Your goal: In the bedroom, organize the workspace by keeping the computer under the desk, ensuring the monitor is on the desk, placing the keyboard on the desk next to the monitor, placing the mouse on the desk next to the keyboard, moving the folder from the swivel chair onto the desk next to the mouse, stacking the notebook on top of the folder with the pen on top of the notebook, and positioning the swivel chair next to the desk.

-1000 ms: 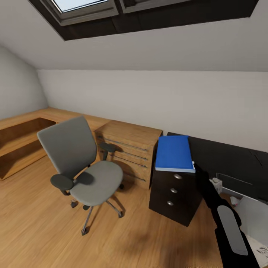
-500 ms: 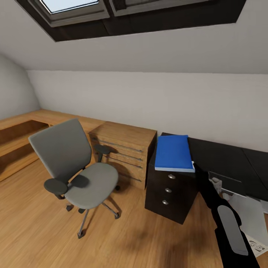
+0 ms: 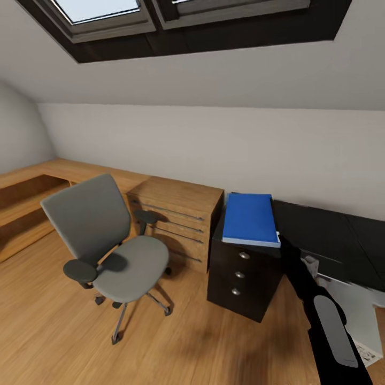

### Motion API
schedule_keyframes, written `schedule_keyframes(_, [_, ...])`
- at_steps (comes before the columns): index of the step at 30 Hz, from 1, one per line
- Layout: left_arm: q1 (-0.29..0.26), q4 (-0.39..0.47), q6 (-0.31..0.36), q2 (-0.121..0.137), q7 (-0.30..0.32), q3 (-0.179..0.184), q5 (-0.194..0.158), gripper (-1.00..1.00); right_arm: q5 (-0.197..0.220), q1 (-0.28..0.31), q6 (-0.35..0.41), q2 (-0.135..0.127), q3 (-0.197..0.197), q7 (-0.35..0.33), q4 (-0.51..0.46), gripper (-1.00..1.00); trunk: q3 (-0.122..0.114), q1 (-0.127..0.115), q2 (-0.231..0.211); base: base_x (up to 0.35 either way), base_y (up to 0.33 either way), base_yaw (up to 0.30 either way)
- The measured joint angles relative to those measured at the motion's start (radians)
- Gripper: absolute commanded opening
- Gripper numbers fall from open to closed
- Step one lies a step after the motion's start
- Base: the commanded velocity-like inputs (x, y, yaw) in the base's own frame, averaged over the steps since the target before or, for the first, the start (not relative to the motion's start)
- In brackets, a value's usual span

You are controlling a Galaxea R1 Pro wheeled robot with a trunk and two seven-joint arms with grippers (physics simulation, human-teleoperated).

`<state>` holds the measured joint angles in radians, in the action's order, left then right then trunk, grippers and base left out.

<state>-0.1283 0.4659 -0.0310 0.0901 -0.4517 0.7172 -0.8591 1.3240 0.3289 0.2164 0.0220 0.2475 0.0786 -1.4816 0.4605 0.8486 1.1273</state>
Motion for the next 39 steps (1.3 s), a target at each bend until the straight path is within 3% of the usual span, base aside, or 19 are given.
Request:
schedule_keyframes(13, [0.0,-0.001,-0.002,-0.002,0.0,0.0,0.0,1.0,0.0,0.0,-0.002,0.0,0.001,0.001,0.006,-1.0,-0.031,-0.05,-0.091,0.0,0.0,-0.215])
schedule_keyframes(16, [0.0,0.0,-0.012,-0.002,0.0,0.0,0.001,1.0,0.0,0.0,-0.003,0.0,0.002,0.001,0.007,-1.0,-0.029,-0.05,-0.091,0.0,0.0,-0.222])
schedule_keyframes(20, [0.0,-0.001,-0.135,-0.003,-0.001,0.002,-0.002,1.0,0.0,0.0,-0.003,0.0,0.002,0.002,0.007,-1.0,-0.026,-0.05,-0.091,0.0,0.0,-0.223])
schedule_keyframes(22, [0.0,-0.001,-0.165,-0.003,-0.001,0.003,-0.003,1.0,0.0,0.0,-0.003,0.0,0.002,0.002,0.008,-1.0,-0.024,-0.05,-0.091,0.0,0.0,-0.223])
schedule_keyframes(31, [0.0,-0.002,-0.195,-0.004,-0.001,0.004,-0.005,1.0,-0.001,0.0,-0.004,0.0,0.002,0.001,0.008,-1.0,-0.017,-0.05,-0.091,0.0,0.0,-0.223])
schedule_keyframes(35, [0.0,-0.047,-0.205,-0.005,-0.001,0.002,-0.004,1.0,-0.002,0.0,-0.03,-0.002,0.002,0.0,0.008,-1.0,-0.014,-0.05,-0.091,0.0,0.0,-0.223])
schedule_keyframes(39, [0.0,-0.154,-0.236,-0.004,0.001,0.0,-0.005,1.0,-0.002,0.0,-0.066,-0.005,0.002,-0.002,0.008,-1.0,-0.01,-0.05,-0.091,0.0,0.0,-0.223])
